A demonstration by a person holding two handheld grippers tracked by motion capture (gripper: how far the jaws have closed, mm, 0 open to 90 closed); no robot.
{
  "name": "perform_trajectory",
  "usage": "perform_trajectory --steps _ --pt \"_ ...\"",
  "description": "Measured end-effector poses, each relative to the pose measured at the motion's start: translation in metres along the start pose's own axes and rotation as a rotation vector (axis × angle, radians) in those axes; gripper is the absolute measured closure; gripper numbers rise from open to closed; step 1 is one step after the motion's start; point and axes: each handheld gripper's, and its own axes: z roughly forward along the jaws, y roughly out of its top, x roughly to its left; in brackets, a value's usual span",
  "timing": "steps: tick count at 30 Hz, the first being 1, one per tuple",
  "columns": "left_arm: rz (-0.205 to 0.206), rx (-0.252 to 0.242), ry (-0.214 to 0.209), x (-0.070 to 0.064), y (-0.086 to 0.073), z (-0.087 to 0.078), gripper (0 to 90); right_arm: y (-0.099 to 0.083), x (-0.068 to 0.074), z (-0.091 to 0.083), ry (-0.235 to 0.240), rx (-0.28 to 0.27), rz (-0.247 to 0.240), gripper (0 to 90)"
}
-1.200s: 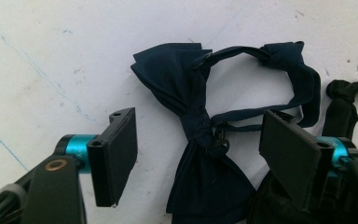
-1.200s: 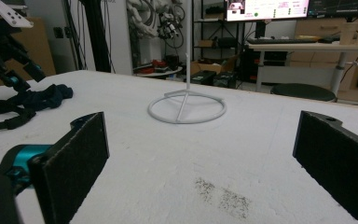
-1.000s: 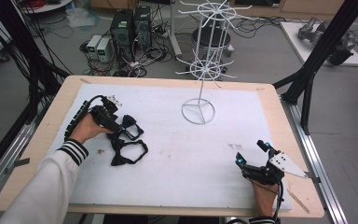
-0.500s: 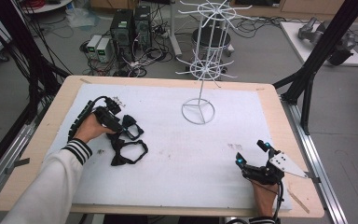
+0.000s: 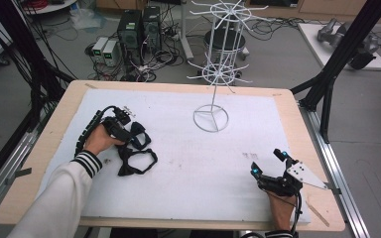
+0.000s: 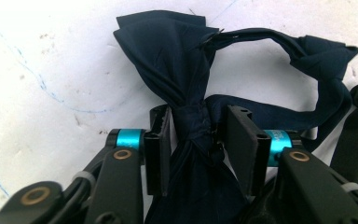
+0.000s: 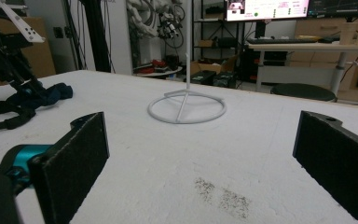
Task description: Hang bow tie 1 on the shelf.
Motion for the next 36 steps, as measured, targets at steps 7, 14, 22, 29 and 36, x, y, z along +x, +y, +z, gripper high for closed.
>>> perform_trajectory --steps 7,14,22,29,36 --pt "-0.007 -0.004 -0.007 -0.002 0.0 0.0 71.5 0.0 0.0 0.0 -0.001 -0.001 -0.002 2.7" --pt "-0.007 -0.02 -0.016 0.0 0.0 -0.005 72.3 0.0 0.0 0.0 0.0 0.0 0.0 2.7" --pt "0.001 -0.051 -0.01 0.001 -0.001 -0.01 72.5 0.0 0.0 0.0 -0.001 -0.001 -0.002 2.7" --pt "0.015 -0.077 -0.006 0.001 -0.001 -0.014 72.8 0.0 0.0 0.0 -0.001 -0.002 -0.006 2.7" --pt "0.004 -0.167 -0.029 0.005 -0.002 -0.024 73.0 0.0 0.0 0.0 -0.001 -0.001 -0.003 2.7"
